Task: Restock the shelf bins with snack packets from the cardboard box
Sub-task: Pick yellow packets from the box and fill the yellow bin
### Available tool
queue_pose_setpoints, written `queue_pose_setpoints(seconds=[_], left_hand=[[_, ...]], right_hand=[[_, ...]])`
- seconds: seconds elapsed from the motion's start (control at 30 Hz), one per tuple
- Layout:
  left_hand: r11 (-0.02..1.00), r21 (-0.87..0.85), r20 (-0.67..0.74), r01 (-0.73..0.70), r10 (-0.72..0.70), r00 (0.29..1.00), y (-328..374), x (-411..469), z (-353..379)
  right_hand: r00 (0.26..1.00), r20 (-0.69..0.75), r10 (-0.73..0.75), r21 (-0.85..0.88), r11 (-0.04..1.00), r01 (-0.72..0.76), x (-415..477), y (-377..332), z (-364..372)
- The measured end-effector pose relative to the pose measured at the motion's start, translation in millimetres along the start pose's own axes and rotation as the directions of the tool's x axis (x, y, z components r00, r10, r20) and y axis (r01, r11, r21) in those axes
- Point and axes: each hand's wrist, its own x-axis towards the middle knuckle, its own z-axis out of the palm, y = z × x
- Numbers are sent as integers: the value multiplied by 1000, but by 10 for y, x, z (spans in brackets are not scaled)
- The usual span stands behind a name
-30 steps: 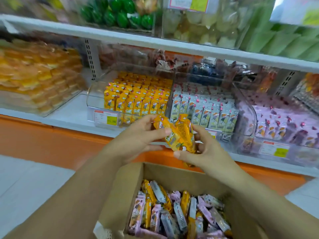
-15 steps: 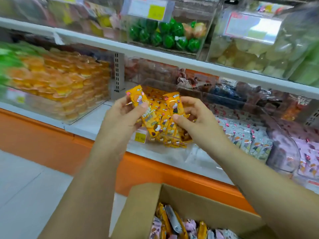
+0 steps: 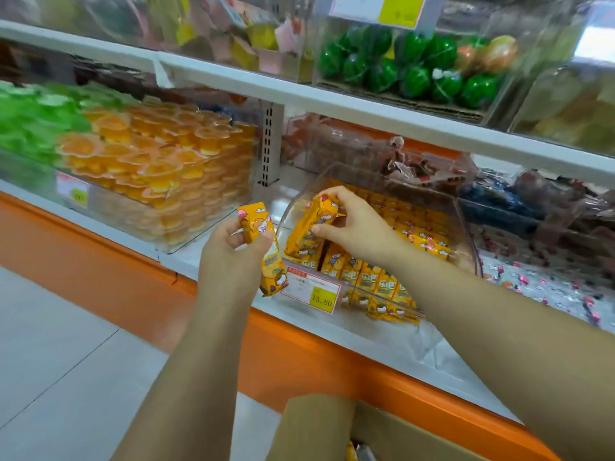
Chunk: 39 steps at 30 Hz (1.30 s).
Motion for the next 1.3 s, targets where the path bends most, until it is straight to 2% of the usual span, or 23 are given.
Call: queue_pose_setpoints(seconds=[0.17,0.27,0.4,0.53,0.7,0.77,0.83,0.87,0.93,1.0,1.07,1.1,1.2,1.3], left_hand=[[1000,2,-24,31,-31,999,-68,88,-12],[1000,21,-18,18,-18,1000,-84,84,-7],[999,44,-24,21,-20,1000,-101,70,-32],[999,47,-24,16,-14,1000,-103,58,-54],[995,97,2,0,-1,1000,-130,64,-16],[996,90,-1,13,-13,1000,-125,56,-3],[997,77,-2,15,-15,1000,-104,46,-7],[997,75,0,9,-9,1000,-88,40,-6],[998,55,9,-10,9,1000,-35,12,-6],[999,29,52,-35,33,998,18,-27,22],[997,32,117,-66,62,991,52,-81,80],[996,40,149,-80,73,986,66,-109,113],[993,51,231,-103,88,969,92,-175,188],[991,80,184,-110,94,978,107,-194,191]], right_hand=[[997,81,-5,-165,986,18,154,85,92],[999,39,-13,-314,949,25,192,75,163],[999,-34,-17,-639,769,-8,211,87,250],[999,-16,-49,-610,792,29,119,61,174],[988,152,-23,-767,627,133,-37,63,165],[983,182,-25,-787,595,161,-44,52,189],[983,184,-1,-751,645,141,-36,53,177],[986,165,12,-695,711,108,-41,53,140],[997,75,-10,-488,872,46,-75,-7,9],[999,5,-54,-215,975,53,-126,-165,-162],[996,70,-58,29,998,57,-203,-372,-304],[991,116,-64,85,995,54,-235,-455,-338],[980,149,-134,20,991,133,-284,-575,-323],[989,9,-147,69,987,146,-282,-552,-322]])
